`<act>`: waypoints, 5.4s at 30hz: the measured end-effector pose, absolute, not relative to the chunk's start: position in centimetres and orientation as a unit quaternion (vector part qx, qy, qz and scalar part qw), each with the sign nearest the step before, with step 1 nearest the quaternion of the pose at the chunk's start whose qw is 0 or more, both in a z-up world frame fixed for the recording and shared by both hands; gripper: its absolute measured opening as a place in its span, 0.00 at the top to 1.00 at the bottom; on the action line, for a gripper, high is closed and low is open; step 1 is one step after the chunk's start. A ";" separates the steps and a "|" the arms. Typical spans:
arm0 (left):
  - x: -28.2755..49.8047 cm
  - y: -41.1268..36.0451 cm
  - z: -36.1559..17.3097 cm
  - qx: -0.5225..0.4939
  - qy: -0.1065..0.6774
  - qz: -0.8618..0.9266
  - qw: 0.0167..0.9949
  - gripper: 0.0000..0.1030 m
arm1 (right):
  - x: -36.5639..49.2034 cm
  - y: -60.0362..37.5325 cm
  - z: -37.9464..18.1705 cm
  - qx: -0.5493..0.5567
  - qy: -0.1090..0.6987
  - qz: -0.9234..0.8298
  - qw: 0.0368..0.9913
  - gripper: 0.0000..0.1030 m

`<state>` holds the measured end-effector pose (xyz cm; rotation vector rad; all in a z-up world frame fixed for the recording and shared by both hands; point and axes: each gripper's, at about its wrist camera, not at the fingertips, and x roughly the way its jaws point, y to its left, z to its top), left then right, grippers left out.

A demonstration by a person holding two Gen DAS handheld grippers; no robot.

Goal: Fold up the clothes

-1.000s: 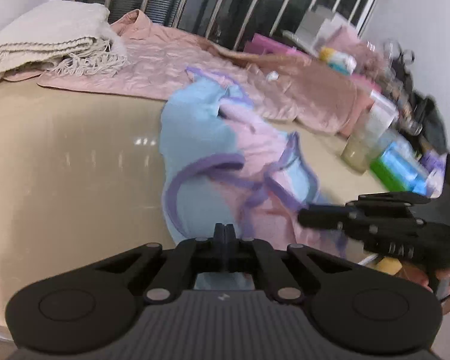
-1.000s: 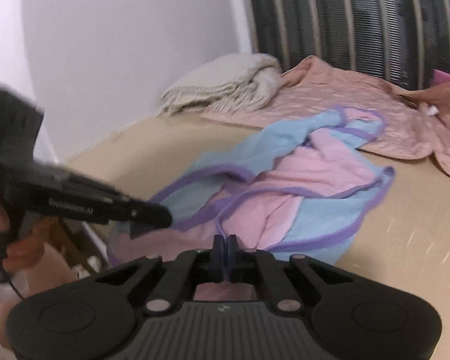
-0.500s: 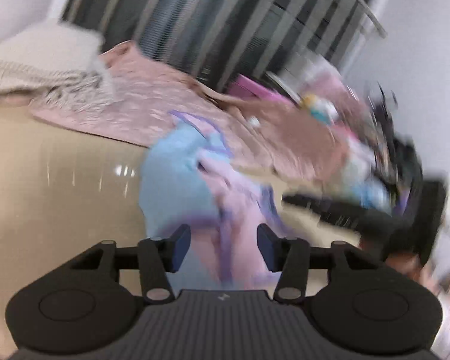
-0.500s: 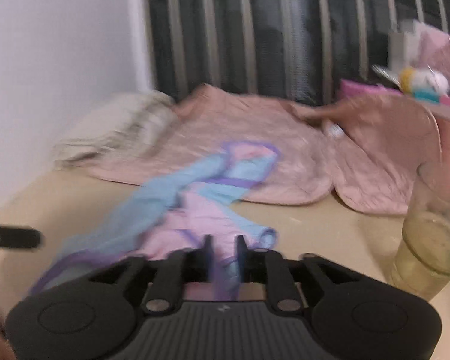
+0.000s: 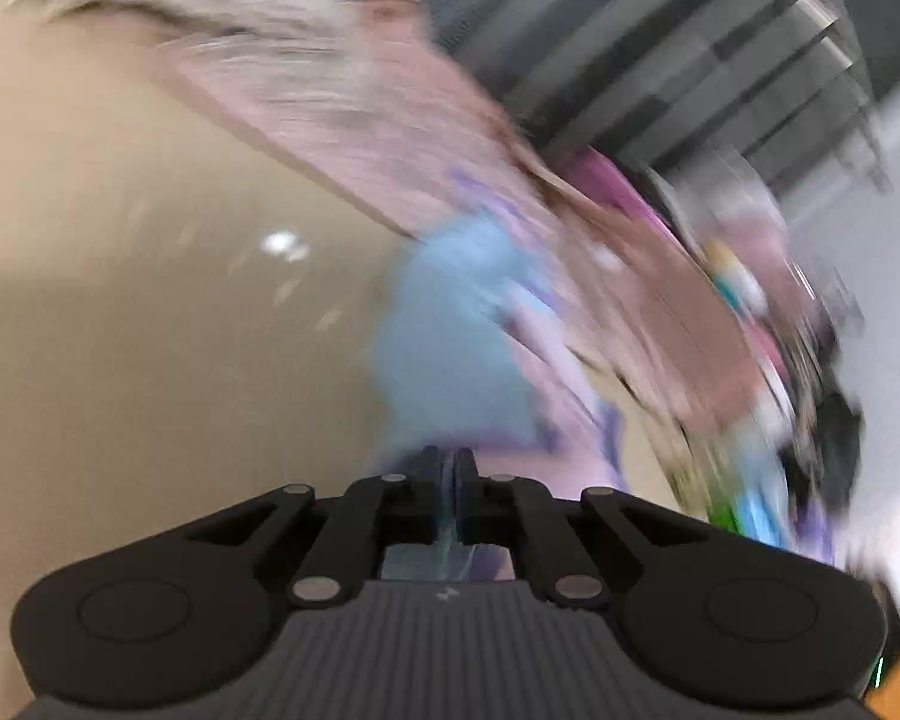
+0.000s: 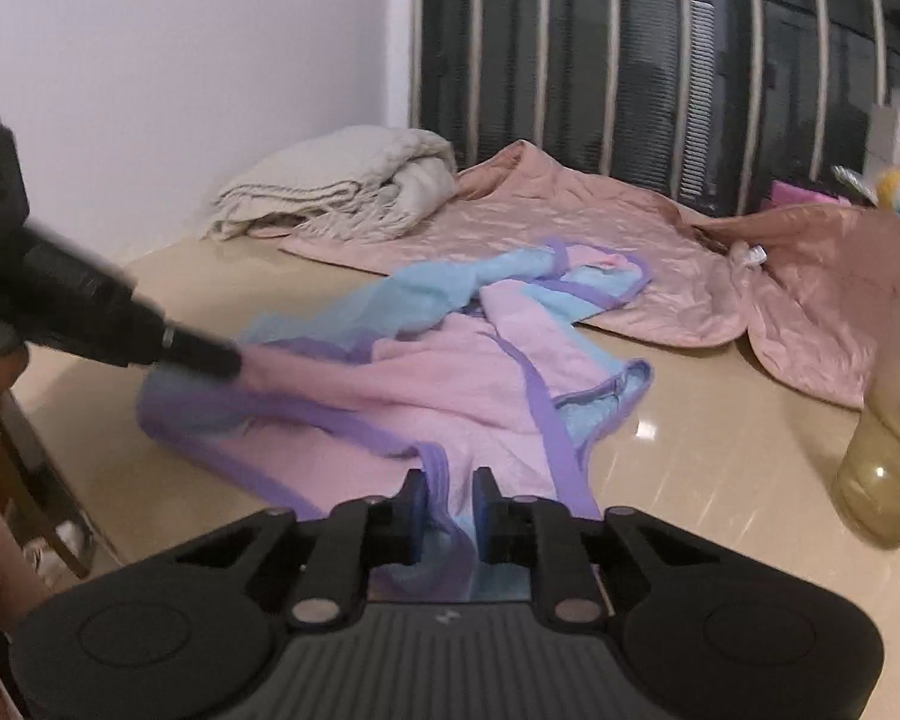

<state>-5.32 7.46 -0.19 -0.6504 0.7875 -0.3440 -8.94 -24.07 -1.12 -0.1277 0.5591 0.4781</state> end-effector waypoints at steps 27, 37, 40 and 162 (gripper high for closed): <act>-12.9 -8.0 1.7 0.109 0.217 -0.153 0.958 0.30 | -14.2 -25.0 5.8 -0.018 0.177 0.236 0.955 0.97; -15.2 -2.4 0.8 0.145 0.236 -0.026 0.961 0.35 | -15.6 -26.3 3.9 -0.030 0.194 0.196 0.961 0.97; -16.4 -2.8 0.8 0.164 0.214 -0.009 0.963 0.37 | -16.2 -25.3 2.5 -0.060 0.201 0.187 0.960 0.97; -9.0 1.2 5.7 -0.128 0.336 -0.118 0.925 0.62 | -9.8 -29.9 1.6 -0.168 0.342 0.163 0.910 0.58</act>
